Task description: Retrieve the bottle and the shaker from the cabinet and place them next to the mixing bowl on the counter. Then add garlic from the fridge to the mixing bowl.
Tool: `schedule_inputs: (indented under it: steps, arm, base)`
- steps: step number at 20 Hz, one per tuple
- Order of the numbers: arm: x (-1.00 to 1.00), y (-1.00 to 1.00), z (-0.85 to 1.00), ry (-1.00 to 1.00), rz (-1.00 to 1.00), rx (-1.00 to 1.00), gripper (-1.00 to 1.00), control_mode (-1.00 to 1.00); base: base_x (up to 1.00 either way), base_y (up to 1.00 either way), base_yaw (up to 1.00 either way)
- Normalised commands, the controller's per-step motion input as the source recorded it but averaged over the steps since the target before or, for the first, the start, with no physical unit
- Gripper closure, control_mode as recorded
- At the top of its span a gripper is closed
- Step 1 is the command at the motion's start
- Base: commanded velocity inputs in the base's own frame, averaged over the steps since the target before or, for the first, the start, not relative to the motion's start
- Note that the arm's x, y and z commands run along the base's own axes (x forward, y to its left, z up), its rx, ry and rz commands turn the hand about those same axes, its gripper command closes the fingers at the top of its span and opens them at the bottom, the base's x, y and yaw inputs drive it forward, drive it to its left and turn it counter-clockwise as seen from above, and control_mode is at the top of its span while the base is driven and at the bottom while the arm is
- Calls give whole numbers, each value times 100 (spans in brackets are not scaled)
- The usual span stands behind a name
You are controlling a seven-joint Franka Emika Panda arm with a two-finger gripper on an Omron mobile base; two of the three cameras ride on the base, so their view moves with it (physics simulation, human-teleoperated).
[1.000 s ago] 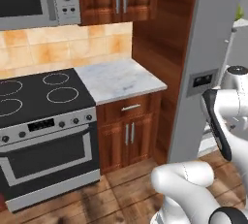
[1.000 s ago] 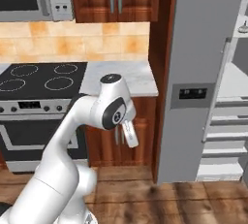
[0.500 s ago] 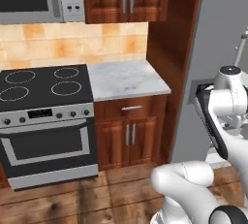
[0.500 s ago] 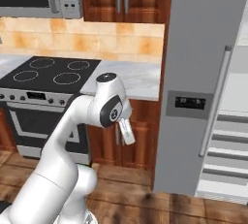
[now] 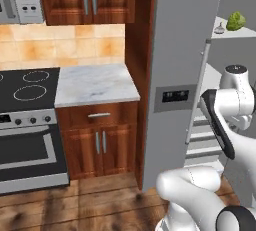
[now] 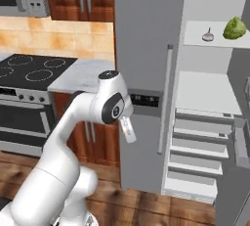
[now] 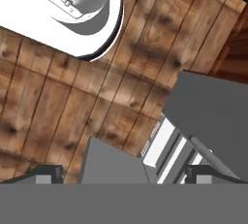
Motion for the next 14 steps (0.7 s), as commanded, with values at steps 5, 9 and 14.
schedule_inputs:
  steps: [5, 9, 14]
  arm:
    - [0, 0, 0, 0, 0, 0, -100, 100]
    - [0, 0, 0, 0, 0, 0, -100, 100]
    - [0, 0, 0, 0, 0, 0, -100, 100]
  base:
    - [3, -80, 22]
    - [19, -38, 1]
    - [23, -44, -23]
